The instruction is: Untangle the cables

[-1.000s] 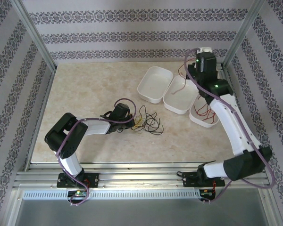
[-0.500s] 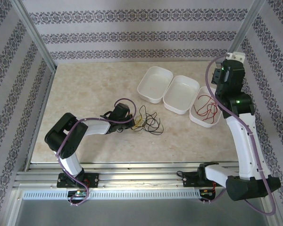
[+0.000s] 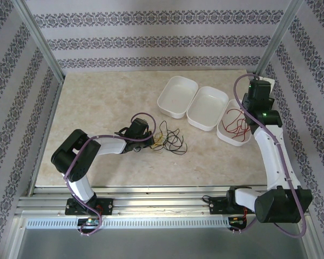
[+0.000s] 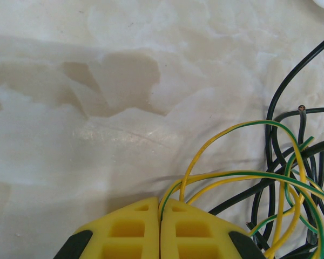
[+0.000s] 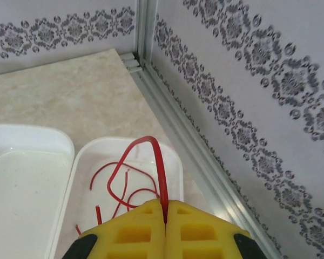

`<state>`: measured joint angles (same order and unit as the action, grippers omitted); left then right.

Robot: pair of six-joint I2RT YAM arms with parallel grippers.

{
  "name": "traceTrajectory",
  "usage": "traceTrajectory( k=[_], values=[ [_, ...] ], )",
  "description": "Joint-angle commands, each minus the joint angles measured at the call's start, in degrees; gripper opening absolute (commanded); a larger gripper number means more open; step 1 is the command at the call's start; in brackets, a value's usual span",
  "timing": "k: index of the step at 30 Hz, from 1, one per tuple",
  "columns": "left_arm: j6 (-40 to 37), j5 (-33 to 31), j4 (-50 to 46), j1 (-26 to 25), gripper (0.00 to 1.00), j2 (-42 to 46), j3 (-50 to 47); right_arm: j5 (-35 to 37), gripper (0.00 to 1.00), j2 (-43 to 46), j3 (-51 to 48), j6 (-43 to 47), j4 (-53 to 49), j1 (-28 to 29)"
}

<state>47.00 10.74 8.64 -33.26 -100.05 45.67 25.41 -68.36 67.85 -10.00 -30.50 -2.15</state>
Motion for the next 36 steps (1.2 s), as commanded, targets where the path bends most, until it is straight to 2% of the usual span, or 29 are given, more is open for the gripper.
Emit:
traceTrajectory(
  k=[1, 9, 20, 36],
  values=[
    [0.5, -0.1, -0.8, 0.5, 0.0, -1.5, -1.4, -1.9, 0.0, -0.9, -1.1, -2.3, 2.2, -0.3],
    [0.5, 0.0, -0.7, 0.5, 0.0, -1.7, -1.5, -1.0, 0.0, -4.8, -4.7, -5.6, 2.0, -1.7],
    [0.5, 0.0, -0.5, 0.5, 0.0, -1.5, -1.8, -11.4, 0.0, -11.7, -10.9, -12.8, 3.8, -6.7],
    [0.4, 0.0, -0.6, 0.5, 0.0, -1.7, -1.6, -14.0, 0.0, -23.7, -12.5, -14.6, 6.5, -10.1]
  ],
)
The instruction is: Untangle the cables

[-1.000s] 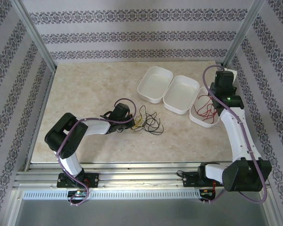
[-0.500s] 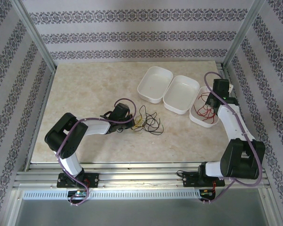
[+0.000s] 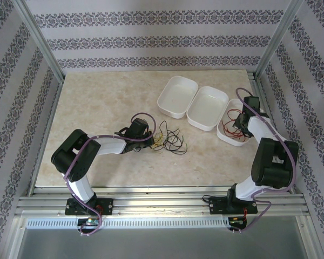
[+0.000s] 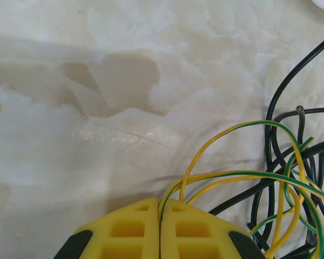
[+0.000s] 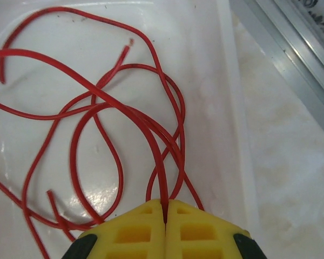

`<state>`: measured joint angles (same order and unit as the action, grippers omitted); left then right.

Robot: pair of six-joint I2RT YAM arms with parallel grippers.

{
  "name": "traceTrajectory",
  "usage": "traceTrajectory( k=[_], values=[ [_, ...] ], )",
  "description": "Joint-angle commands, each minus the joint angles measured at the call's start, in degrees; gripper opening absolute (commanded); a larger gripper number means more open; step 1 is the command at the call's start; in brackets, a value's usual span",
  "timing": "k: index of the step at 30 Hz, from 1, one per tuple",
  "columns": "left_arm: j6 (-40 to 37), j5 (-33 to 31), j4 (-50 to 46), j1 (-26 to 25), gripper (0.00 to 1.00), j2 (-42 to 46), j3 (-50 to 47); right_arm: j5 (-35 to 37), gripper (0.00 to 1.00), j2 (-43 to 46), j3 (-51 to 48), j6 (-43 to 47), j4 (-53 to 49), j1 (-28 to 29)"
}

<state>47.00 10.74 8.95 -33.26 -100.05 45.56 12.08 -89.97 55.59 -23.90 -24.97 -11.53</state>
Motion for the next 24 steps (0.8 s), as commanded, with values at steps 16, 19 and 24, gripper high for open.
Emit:
traceTrajectory(
  k=[16, 19, 24],
  values=[
    [0.0, -0.2, -1.2, 0.5, 0.0, -0.8, -1.6, -1.7, 0.29, 4.3, 1.9, 1.9, -3.0, -0.9],
    [0.0, 0.0, -1.1, 0.6, 0.0, -0.9, -1.5, -1.5, 0.33, 7.4, 2.9, 2.2, -4.4, -1.0],
    [-0.1, 0.0, -1.1, 0.6, 0.0, -0.7, -1.5, -1.0, 0.36, 12.0, 3.8, 2.6, -6.2, -0.9]
  ],
)
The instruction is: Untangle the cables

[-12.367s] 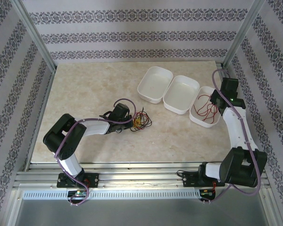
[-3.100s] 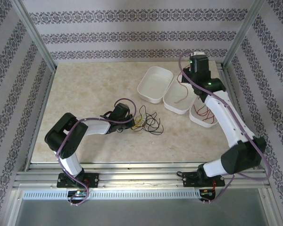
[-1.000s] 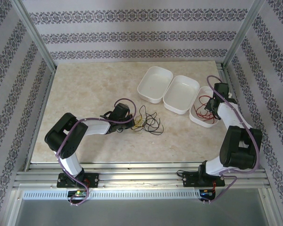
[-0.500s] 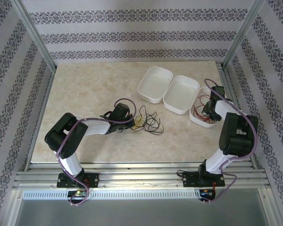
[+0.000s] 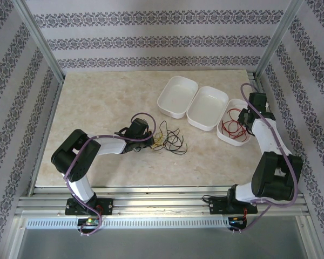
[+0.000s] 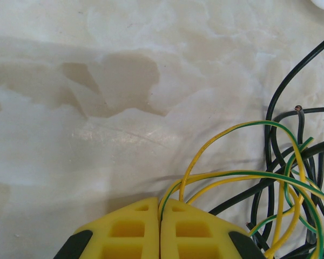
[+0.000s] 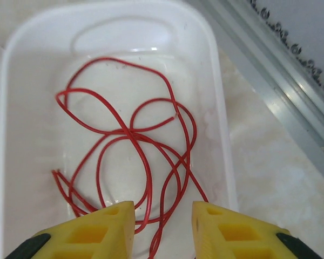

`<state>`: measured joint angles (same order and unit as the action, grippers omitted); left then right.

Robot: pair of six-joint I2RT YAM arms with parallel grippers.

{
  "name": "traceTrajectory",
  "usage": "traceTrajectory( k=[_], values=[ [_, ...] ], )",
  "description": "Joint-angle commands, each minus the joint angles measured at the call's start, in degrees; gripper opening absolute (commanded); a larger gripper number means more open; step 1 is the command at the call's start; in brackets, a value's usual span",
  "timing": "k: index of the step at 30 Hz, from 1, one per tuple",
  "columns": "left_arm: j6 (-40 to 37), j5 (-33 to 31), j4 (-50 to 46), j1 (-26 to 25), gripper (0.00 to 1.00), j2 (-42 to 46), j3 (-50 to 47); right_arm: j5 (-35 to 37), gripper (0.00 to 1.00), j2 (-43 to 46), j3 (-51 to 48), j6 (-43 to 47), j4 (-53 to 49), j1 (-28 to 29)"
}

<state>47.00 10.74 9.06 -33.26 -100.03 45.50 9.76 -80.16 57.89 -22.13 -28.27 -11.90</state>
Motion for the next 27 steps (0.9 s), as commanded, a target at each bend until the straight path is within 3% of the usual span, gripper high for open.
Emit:
traceTrajectory(
  k=[1, 7, 11, 17, 24, 27],
  values=[
    [0.0, -0.1, -1.2, 0.6, 0.0, -0.7, -1.4, 1.4, 0.36, 3.0, 1.8, 0.9, -3.3, -0.6],
    [0.0, -0.1, -1.2, 0.6, 0.0, -0.7, -1.4, -0.9, 0.37, 8.8, 2.8, 1.2, -5.2, 0.2],
    [-0.1, -0.1, -1.5, 0.6, 0.0, -0.7, -1.4, -4.2, 0.38, 14.2, 2.9, 0.9, -5.0, 3.9],
    [0.1, -0.3, -1.7, 0.6, 0.0, -0.7, -1.5, -3.1, 0.39, 18.5, 2.8, 0.3, -6.6, 17.0],
    [0.0, -0.3, -2.5, 0.6, 0.0, -0.5, -1.2, 0.3, 0.39, 14.7, 0.9, -6.0, -5.8, 36.7],
    [0.0, -0.4, -2.5, 0.5, 0.0, -0.3, -1.5, -1.9, 0.39, 11.5, -0.9, -9.9, -1.3, 41.5]
  ],
)
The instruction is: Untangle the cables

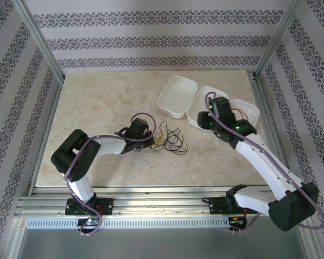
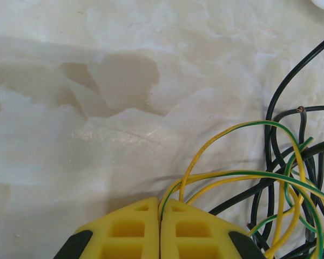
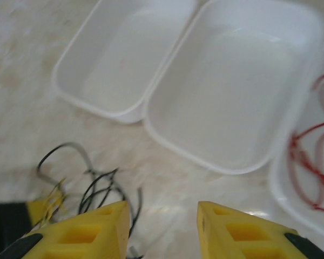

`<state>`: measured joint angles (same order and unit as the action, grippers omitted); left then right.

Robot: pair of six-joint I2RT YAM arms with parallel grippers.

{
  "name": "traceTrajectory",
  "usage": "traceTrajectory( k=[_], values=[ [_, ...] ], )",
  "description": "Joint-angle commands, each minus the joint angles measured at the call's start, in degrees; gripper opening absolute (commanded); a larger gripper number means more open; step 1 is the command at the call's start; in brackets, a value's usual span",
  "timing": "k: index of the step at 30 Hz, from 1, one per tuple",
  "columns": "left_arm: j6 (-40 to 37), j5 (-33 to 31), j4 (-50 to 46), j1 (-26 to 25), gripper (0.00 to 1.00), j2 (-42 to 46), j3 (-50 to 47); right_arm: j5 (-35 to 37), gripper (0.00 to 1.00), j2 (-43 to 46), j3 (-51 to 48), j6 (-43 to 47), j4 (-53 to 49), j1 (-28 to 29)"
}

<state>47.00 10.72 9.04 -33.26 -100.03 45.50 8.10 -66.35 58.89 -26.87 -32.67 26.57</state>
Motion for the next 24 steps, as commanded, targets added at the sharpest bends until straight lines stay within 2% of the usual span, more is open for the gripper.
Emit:
traceTrajectory(
  k=[1, 11, 17, 19, 24],
  values=[
    [0.1, -0.4, -2.4, 0.6, 0.0, -0.2, -1.6, -1.2, 0.39, -3.5, -2.4, -6.4, 4.4, 3.8],
    [0.1, -0.3, -2.1, 0.6, 0.0, -0.2, -1.4, -8.6, 0.44, -18.6, -2.1, -11.4, 11.2, 7.9],
    [-0.2, 0.1, -2.0, 0.5, 0.0, -0.6, -0.9, -9.0, 0.43, -26.4, -1.0, -11.4, 15.2, 8.4],
    [-0.5, 0.4, -2.0, 0.5, 0.0, -0.7, -0.7, -9.7, 0.4, -29.0, 0.4, -11.4, 15.2, 8.5],
    [-2.4, 0.6, -0.2, 0.3, 0.0, 0.8, -0.7, -11.2, 0.16, -30.2, 1.8, -10.9, 15.4, 8.9]
  ],
)
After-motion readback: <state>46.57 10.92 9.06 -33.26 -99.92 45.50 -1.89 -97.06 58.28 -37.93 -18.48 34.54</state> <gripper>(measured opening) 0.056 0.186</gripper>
